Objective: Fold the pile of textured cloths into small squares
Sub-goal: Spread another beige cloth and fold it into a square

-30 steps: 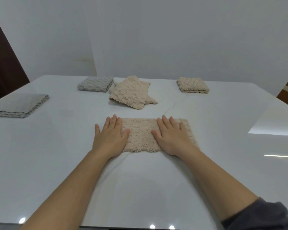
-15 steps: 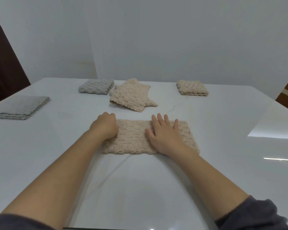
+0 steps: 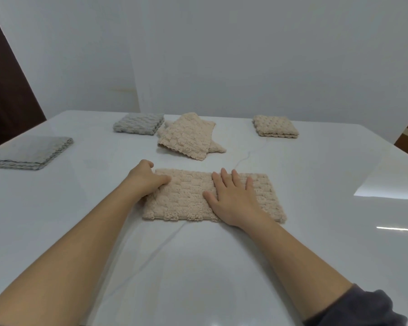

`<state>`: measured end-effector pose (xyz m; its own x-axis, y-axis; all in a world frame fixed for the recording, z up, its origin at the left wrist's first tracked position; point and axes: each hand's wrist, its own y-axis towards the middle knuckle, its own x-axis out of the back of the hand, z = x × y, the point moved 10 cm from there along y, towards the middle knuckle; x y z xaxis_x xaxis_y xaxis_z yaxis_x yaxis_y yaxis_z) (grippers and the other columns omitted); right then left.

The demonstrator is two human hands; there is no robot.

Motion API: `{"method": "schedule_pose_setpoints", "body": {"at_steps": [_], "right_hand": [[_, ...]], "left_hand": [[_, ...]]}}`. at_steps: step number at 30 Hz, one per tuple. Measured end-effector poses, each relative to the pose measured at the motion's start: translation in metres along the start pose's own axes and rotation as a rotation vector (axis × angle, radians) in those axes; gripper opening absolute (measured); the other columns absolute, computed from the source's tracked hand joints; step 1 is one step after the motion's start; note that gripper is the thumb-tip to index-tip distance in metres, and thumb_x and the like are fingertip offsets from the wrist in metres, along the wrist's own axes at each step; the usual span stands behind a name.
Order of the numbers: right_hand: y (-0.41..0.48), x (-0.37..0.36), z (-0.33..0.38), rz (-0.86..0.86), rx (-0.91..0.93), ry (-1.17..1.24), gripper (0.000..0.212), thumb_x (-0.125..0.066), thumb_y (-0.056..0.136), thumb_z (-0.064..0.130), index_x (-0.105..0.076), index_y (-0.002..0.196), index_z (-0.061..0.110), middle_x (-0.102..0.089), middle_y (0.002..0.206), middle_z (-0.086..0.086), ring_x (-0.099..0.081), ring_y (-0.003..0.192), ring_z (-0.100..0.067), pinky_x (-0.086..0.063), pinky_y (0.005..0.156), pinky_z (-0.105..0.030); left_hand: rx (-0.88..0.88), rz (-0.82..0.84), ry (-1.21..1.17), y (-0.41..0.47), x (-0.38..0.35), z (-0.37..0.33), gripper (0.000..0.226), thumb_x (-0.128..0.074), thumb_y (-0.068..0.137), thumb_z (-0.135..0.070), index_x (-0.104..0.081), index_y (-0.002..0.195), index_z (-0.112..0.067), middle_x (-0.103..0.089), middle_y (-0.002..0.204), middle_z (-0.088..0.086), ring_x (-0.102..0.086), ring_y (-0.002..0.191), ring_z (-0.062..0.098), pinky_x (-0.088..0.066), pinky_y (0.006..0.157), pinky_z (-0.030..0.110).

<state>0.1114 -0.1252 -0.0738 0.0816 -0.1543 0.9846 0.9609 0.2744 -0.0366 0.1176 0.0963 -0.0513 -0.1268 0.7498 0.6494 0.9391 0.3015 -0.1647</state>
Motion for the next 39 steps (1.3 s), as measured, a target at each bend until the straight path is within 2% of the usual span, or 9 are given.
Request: {"method": "schedule_pose_setpoints", "body": {"at_steps": [8,12,15,17,21,25,31,36,39], "right_hand": [[-0.002,-0.003,0.031,-0.011,0.035,0.067,0.068,-0.02,0.099,0.055,-0.005,0.157,0.021,0.002,0.164,-0.005,0.008,0.15,-0.028,0.007,0.118,-0.057],[-0.012,0.039,0.017,-0.204,0.065,0.811,0.052,-0.044,0.1,0.03,-0.034,0.15,0.02,-0.033,0.155,0.004,-0.032,0.136,-0.006,-0.023,0.115,-0.03],[-0.009,0.048,-0.003,-0.202,-0.026,1.188,0.04,-0.052,0.098,0.023,-0.052,0.137,0.014,-0.058,0.134,0.003,-0.055,0.119,-0.007,-0.044,0.107,-0.037],[-0.003,0.029,-0.007,-0.01,-0.163,1.527,0.036,-0.052,0.098,0.03,-0.053,0.128,0.01,-0.061,0.129,-0.005,-0.062,0.112,-0.019,-0.051,0.099,-0.046],[-0.008,0.019,-0.007,0.286,-0.265,1.959,0.062,-0.042,0.097,0.054,-0.052,0.129,0.002,-0.064,0.124,-0.022,-0.066,0.107,-0.033,-0.057,0.081,-0.046],[-0.013,0.022,-0.034,0.277,-0.313,1.851,0.048,-0.049,0.098,0.043,-0.064,0.116,0.0,-0.072,0.107,-0.02,-0.072,0.092,-0.029,-0.058,0.076,-0.036],[-0.001,0.024,-0.077,-0.019,-0.295,1.434,0.015,-0.056,0.091,0.005,-0.066,0.1,0.0,-0.07,0.087,-0.011,-0.068,0.071,-0.02,-0.055,0.064,-0.031],[0.001,0.032,-0.096,-0.154,-0.286,1.216,0.013,-0.052,0.09,0.008,-0.063,0.092,0.001,-0.053,0.073,-0.008,-0.05,0.059,-0.018,-0.039,0.053,-0.028],[0.002,0.034,-0.095,-0.131,-0.245,1.126,0.012,-0.058,0.086,0.014,-0.063,0.088,0.003,-0.063,0.075,-0.01,-0.06,0.061,-0.02,-0.052,0.059,-0.034]], "left_hand": [[0.002,-0.103,-0.341,-0.013,0.03,0.014,0.058,-0.074,0.083,-0.025,-0.045,0.132,-0.02,-0.06,0.115,0.009,-0.063,0.095,0.024,-0.053,0.088,0.042],[0.034,-0.02,-0.536,-0.029,0.023,-0.011,0.04,-0.067,0.087,-0.027,-0.054,0.123,-0.015,-0.067,0.096,0.008,-0.067,0.075,0.019,-0.053,0.062,0.03],[0.045,0.139,-0.684,-0.045,0.001,-0.044,0.018,-0.062,0.09,-0.029,-0.061,0.084,-0.013,-0.064,0.061,0.003,-0.063,0.051,0.017,-0.049,0.047,0.023],[0.019,0.231,-0.793,-0.054,-0.014,-0.068,0.023,-0.056,0.092,-0.036,-0.057,0.083,-0.015,-0.06,0.067,0.003,-0.06,0.056,0.017,-0.048,0.054,0.024],[-0.096,0.353,-0.79,-0.069,-0.047,-0.098,0.026,-0.039,0.099,-0.038,-0.047,0.115,-0.018,-0.067,0.087,0.011,-0.059,0.067,0.023,-0.05,0.078,0.041],[-0.236,0.134,-0.712,-0.062,-0.047,-0.095,0.02,-0.049,0.098,-0.019,-0.05,0.118,-0.017,-0.068,0.087,0.005,-0.061,0.069,0.02,-0.053,0.078,0.038],[-0.692,-0.042,-0.121,-0.065,-0.065,-0.096,0.03,-0.056,0.092,-0.025,-0.062,0.121,-0.023,-0.06,0.123,-0.014,-0.05,0.115,-0.008,-0.034,0.097,0.005],[-0.811,0.076,0.015,-0.07,-0.087,-0.089,0.061,-0.04,0.086,-0.053,-0.05,0.138,-0.024,-0.04,0.147,-0.017,-0.022,0.141,-0.007,-0.019,0.119,0.034],[-0.811,0.116,0.092,-0.068,-0.095,-0.086,0.063,-0.04,0.083,-0.056,-0.049,0.138,-0.028,-0.036,0.149,-0.02,-0.013,0.142,-0.01,-0.011,0.122,0.041]]}}
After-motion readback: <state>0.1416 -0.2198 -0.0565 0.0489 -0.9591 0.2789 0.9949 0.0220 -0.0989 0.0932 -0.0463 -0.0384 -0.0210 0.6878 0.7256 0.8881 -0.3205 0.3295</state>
